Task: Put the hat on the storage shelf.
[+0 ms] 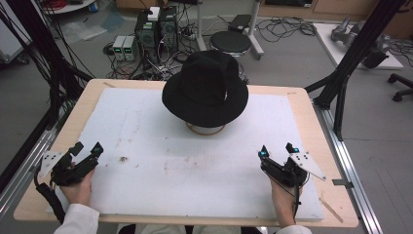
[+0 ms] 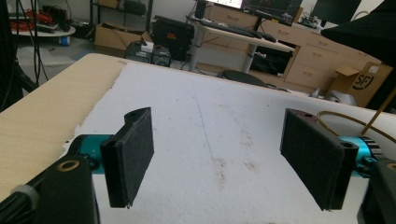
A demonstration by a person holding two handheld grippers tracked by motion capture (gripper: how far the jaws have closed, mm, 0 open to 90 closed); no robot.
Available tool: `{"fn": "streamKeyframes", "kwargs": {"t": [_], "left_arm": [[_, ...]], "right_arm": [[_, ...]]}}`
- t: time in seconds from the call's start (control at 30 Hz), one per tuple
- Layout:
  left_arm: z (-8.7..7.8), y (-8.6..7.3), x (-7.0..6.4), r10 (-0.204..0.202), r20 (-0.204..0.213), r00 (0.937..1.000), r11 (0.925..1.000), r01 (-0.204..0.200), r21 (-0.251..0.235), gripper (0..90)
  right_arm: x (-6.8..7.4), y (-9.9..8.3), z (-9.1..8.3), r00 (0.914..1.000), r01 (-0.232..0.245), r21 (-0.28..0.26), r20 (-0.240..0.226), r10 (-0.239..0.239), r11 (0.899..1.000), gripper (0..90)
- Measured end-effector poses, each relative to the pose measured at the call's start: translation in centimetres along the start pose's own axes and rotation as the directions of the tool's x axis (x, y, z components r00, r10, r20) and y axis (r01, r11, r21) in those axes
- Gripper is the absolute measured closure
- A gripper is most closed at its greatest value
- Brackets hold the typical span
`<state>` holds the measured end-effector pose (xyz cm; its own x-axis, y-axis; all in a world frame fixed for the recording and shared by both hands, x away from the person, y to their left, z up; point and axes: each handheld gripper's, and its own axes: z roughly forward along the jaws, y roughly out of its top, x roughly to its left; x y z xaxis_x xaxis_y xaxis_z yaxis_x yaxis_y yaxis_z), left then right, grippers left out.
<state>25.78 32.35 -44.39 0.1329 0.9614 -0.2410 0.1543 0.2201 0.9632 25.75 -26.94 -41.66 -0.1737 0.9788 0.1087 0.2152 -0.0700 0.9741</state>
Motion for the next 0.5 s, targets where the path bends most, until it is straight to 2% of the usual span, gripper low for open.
{"fn": "streamKeyframes", "kwargs": {"t": [0.23, 0.5], "left_arm": [[-0.05, 0.00, 0.05, -0.006, -0.003, 1.0000, 1.0000, 0.006, -0.002, 26.1], [0.00, -0.03, 0.03, -0.006, 0.006, 1.0000, 1.0000, 0.006, 0.003, 26.1]], "right_arm": [[-0.23, -0.30, -0.08, 0.9999, 0.002, -0.005, 0.013, -0.002, 1.000, 11.8], [0.25, -0.34, -0.27, 0.9997, 0.020, -0.012, 0.012, -0.020, 1.000, 11.9]]}}
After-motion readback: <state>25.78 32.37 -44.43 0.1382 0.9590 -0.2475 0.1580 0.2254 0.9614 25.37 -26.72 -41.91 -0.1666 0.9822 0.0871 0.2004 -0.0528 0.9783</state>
